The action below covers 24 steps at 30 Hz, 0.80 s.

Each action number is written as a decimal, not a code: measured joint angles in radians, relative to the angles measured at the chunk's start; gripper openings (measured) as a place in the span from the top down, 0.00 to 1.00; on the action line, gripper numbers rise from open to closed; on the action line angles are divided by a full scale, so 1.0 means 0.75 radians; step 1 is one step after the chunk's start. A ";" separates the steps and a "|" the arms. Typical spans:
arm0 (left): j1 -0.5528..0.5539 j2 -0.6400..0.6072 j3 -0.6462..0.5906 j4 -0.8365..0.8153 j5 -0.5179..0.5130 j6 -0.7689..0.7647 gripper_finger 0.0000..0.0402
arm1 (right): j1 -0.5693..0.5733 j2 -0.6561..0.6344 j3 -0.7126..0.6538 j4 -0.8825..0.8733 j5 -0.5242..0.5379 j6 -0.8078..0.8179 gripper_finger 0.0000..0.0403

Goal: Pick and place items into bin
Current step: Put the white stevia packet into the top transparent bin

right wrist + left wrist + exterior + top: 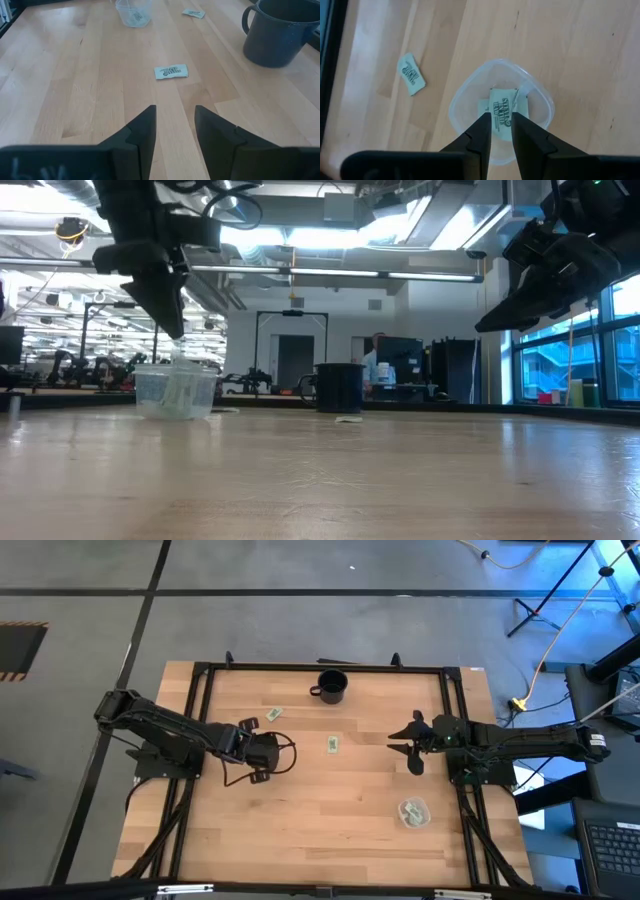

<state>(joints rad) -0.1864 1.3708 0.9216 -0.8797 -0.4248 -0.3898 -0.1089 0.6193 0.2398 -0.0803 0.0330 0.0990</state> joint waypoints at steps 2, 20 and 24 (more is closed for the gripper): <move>0.003 -0.003 0.028 -0.038 -0.001 -0.016 0.83 | 0.000 0.000 0.000 0.000 0.000 0.000 0.66; 0.458 -0.407 0.073 -0.021 0.024 0.043 0.80 | 0.000 0.000 0.000 0.037 0.000 -0.084 0.66; 0.589 -0.353 0.073 0.111 0.179 0.213 0.74 | 0.000 0.000 0.000 0.056 0.000 -0.102 0.66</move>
<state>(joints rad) 0.2555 1.1062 0.9760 -0.7963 -0.2906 -0.2297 -0.1092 0.6197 0.2398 -0.0380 0.0330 0.0222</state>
